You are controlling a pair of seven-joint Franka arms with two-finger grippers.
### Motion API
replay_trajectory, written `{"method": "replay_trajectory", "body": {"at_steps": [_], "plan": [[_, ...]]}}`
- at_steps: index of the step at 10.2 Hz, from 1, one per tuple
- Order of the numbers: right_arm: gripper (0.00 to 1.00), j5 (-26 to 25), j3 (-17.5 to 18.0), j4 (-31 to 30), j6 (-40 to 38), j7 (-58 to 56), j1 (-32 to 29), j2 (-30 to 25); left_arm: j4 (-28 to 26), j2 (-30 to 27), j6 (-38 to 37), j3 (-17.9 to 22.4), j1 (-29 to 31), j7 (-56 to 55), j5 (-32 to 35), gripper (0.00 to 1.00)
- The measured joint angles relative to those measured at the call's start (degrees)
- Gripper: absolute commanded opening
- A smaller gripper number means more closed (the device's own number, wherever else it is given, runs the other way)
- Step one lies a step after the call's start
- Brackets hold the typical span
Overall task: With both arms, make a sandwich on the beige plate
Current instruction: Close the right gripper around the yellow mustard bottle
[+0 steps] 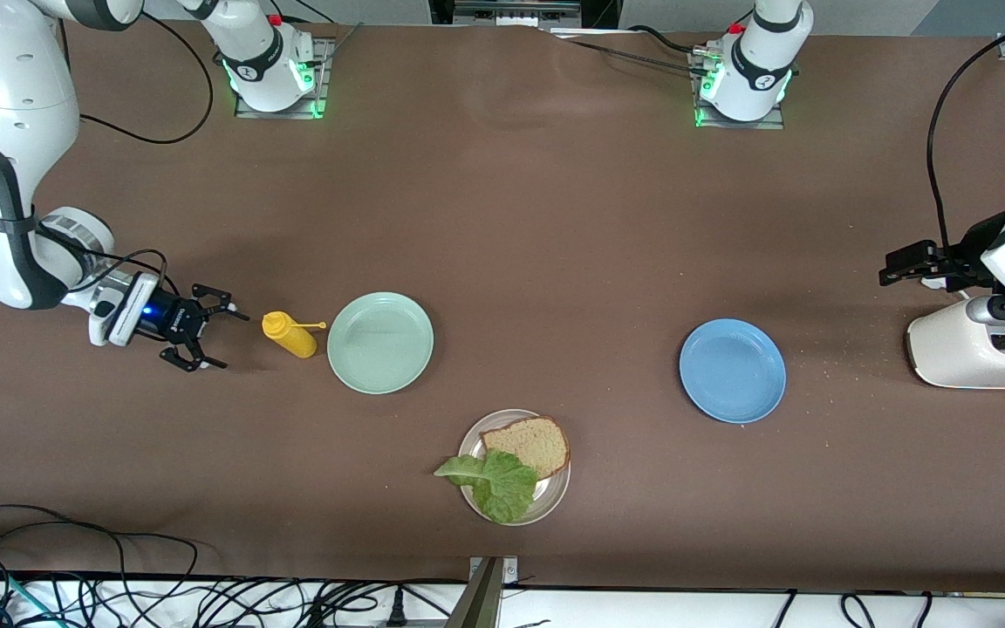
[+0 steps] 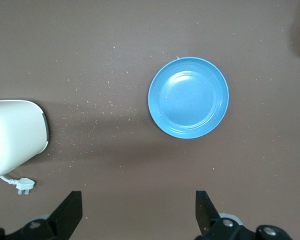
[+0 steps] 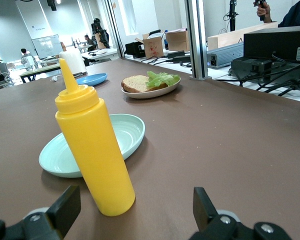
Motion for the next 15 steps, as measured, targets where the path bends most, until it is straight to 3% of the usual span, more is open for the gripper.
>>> {"method": "replay_trajectory", "body": {"at_steps": [7,15], "plan": [[1.00,8.0,6.2,0.1,-1.9,-2.9,0.2,4.0,0.0,0.0,0.0,0.0,0.0,0.0,0.0,1.00],[1.00,11.2,9.3,0.1,-1.9,-2.9,0.4,5.1,0.0,0.0,0.0,0.0,0.0,0.0,0.0,1.00]]}}
